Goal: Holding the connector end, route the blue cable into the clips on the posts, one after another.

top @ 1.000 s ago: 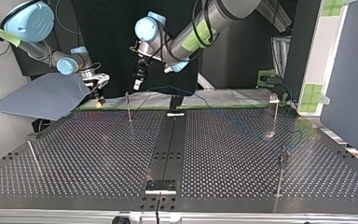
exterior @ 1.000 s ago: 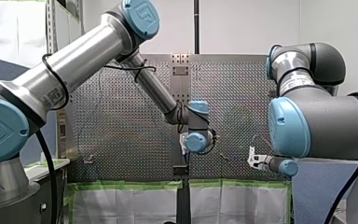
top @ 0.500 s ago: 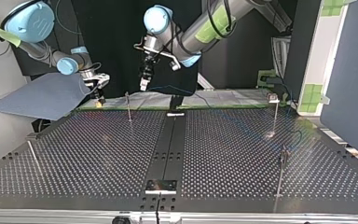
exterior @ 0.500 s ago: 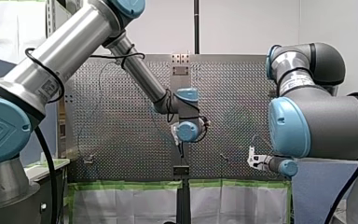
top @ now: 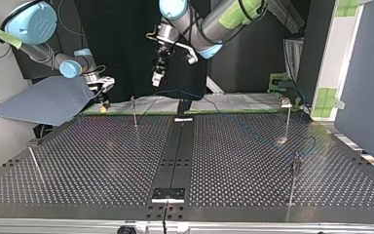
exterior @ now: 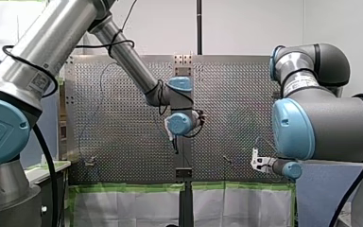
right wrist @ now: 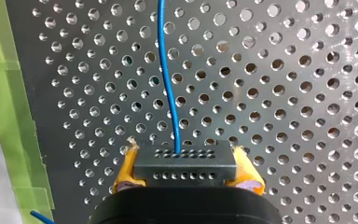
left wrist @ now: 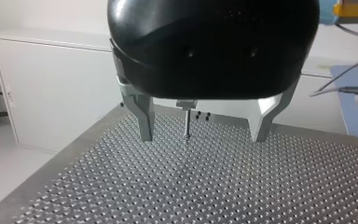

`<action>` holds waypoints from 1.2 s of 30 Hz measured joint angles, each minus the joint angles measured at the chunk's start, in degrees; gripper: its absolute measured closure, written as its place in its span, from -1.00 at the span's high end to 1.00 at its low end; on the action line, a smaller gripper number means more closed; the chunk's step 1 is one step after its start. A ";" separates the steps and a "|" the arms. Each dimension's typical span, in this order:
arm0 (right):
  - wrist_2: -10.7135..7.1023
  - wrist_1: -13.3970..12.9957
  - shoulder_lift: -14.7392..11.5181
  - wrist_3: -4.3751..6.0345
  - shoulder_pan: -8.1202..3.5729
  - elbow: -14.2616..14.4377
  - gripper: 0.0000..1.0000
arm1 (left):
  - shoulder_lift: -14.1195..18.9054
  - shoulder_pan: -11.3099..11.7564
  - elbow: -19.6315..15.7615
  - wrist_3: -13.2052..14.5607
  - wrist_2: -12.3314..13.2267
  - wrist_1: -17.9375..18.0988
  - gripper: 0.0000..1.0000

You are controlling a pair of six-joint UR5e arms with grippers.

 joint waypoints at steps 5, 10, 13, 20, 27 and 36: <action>0.00 0.00 0.01 0.00 0.02 0.00 -1.00 | 2.90 -0.02 -2.91 0.00 0.00 -0.09 1.00; 0.05 0.04 0.01 0.00 -0.02 0.00 -1.00 | 5.94 -0.03 -5.93 -0.02 0.00 -0.17 1.00; 0.23 0.16 0.01 -0.01 -0.15 0.00 -1.00 | 7.71 -0.03 -7.70 -0.07 0.00 -0.19 1.00; 1.59 0.86 0.01 -0.31 -0.72 0.00 -1.00 | 11.72 0.24 -11.73 -1.05 0.17 0.89 1.00; 2.01 2.62 -0.04 -2.47 -1.37 0.00 -1.00 | 14.15 0.80 -16.17 -2.93 0.58 4.98 1.00; 2.03 4.37 -0.53 -4.74 -2.23 0.30 -1.00 | 14.12 1.16 -21.89 -4.28 1.21 9.20 1.00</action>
